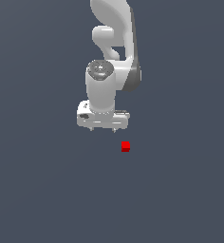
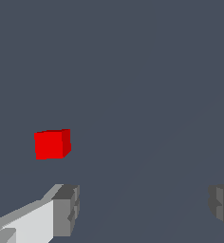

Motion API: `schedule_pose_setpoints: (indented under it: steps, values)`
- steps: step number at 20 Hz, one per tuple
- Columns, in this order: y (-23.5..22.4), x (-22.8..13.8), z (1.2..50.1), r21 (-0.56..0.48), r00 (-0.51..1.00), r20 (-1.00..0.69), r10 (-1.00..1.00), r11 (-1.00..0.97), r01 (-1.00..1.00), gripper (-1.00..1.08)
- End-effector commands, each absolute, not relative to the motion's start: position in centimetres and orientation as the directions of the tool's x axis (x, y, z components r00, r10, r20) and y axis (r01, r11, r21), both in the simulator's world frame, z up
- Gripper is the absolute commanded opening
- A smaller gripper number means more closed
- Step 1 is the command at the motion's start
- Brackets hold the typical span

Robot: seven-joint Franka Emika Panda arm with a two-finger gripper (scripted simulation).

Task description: Pick up the red cube and move it to a goal position.

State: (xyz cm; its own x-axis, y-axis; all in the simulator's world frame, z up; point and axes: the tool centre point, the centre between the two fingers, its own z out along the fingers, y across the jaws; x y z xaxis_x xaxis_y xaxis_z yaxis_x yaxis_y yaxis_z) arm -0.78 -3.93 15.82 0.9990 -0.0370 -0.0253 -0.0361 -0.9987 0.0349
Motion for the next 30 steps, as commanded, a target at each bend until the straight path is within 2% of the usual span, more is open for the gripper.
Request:
schedule_pose_setpoints:
  steps: [1,9,22,30]
  values:
    - [-3.9,-0.8,15.8,0.035,0.999,-0.025,-0.037,-0.999,-0.036,1.0]
    - [-2.4,-0.7,13.9,0.029,0.999,-0.022,-0.03,-0.999,-0.029,1.0]
    - [4.9,-0.1,4.7,0.005,1.0,-0.006,0.004,-1.0,0.004,1.0]
    - [7.0,0.3,2.1,0.0,1.0,0.0,0.014,-1.0,0.014,1.0]
